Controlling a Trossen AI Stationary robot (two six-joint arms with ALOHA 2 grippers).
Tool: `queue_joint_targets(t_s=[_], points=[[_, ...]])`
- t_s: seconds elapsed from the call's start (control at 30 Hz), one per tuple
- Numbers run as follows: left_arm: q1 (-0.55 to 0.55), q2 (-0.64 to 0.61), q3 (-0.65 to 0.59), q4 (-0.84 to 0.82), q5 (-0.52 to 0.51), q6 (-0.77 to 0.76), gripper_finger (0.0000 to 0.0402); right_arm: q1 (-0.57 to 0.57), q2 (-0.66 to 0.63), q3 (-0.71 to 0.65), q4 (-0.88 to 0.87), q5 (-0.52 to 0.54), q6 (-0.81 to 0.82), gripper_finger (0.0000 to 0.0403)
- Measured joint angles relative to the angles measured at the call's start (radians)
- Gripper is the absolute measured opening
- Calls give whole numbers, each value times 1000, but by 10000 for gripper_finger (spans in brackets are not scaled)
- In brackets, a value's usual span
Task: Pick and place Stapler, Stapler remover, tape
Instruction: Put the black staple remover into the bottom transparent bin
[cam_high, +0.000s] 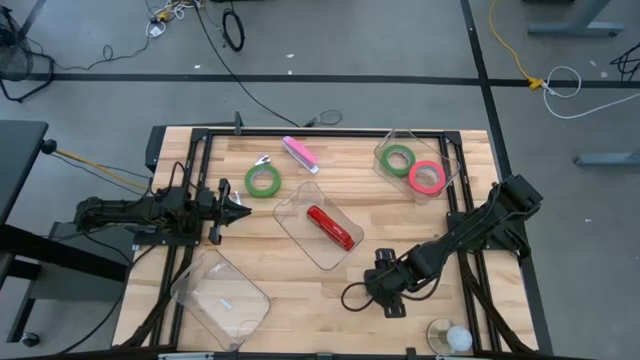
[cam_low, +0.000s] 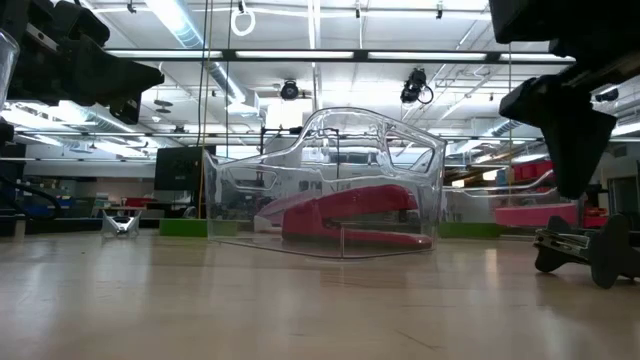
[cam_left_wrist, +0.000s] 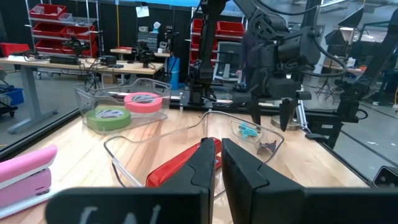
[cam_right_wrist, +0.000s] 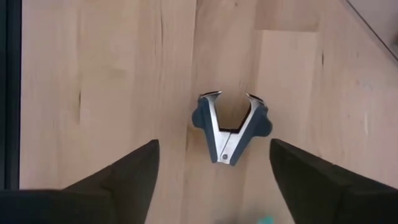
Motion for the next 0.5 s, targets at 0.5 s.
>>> queue_joint_targets(t_s=[0.5], points=[[0, 0, 0, 0, 0, 0, 30, 0, 0, 0, 12, 62, -27, 372]])
